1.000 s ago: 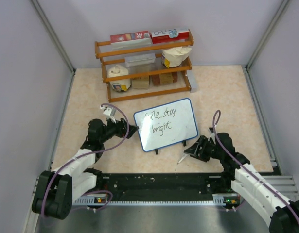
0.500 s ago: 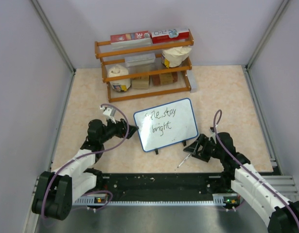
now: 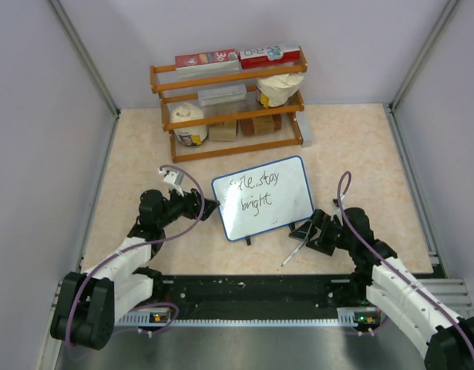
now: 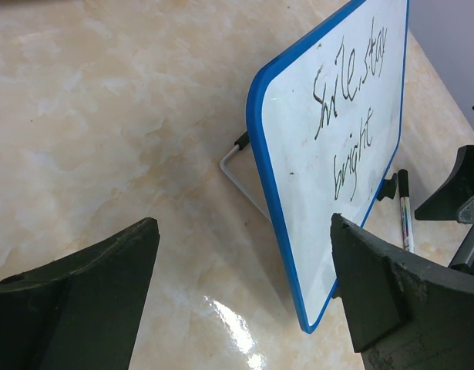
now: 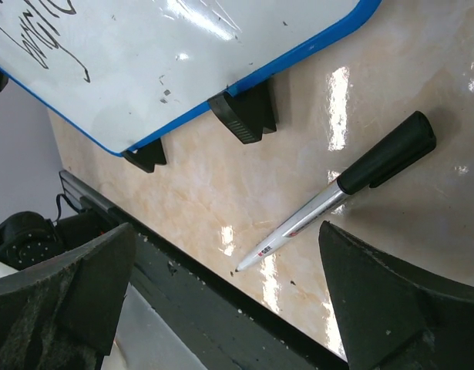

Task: Write a sentence on the whiteboard
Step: Reset both arms

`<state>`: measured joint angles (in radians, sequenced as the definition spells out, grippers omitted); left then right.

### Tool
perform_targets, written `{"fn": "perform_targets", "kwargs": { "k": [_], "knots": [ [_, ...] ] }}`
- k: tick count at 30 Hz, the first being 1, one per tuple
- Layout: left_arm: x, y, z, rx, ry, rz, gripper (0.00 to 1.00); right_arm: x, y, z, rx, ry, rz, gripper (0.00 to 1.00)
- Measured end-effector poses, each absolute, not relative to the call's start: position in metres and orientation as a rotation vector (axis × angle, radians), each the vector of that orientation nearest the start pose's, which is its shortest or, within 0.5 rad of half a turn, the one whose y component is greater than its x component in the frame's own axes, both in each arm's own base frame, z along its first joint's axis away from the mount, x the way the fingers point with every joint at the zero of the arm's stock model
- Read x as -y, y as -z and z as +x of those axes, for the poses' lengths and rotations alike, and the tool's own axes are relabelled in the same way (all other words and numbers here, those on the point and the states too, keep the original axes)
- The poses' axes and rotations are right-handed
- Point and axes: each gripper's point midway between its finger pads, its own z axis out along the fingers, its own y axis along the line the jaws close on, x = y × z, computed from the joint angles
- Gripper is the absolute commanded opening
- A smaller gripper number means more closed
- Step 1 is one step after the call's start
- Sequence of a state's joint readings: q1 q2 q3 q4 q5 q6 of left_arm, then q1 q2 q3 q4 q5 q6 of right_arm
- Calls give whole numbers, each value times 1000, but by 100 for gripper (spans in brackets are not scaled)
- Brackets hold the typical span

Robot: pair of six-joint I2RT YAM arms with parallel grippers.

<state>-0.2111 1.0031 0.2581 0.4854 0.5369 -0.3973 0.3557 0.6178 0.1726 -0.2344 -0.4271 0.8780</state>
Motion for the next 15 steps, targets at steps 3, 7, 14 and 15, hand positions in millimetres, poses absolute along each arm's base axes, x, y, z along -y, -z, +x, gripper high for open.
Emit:
{"fn": "perform_targets", "kwargs": {
  "k": [3,7,14,15],
  "knots": [
    [164,-121,270,-1878,912,218,96,-168,-59,160,-2396,-1096,374,99],
    [164,-121,270,-1878,911,218,96,-167,-58,161,-2395,-1088,371,99],
    [163,-122,270,-1875,909,217,96,-166,-58,161,-2392,-1079,356,99],
    [163,-123,270,-1872,908,217,96,-166,-59,161,-2393,-1076,354,99]
  ]
}}
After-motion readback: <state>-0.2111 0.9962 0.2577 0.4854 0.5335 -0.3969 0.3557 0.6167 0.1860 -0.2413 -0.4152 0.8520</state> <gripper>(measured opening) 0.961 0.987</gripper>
